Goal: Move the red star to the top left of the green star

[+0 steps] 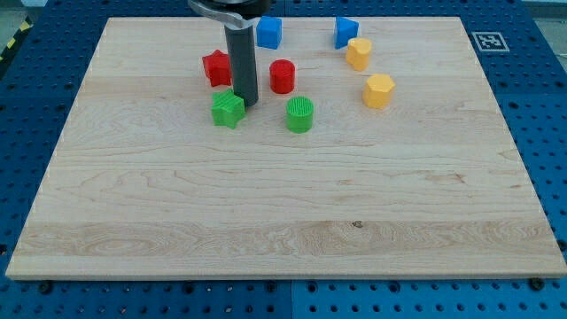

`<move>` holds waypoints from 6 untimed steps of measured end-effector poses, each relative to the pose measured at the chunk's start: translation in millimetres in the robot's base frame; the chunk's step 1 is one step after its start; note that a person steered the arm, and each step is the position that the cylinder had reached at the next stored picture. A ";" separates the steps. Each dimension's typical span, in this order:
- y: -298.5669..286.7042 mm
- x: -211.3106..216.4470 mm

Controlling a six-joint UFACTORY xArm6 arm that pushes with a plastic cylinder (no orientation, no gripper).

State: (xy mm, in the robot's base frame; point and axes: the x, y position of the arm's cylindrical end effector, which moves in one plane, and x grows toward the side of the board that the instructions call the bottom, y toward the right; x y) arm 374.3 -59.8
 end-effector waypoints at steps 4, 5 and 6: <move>-38.7 -53.8; -38.7 -53.8; -34.2 -54.5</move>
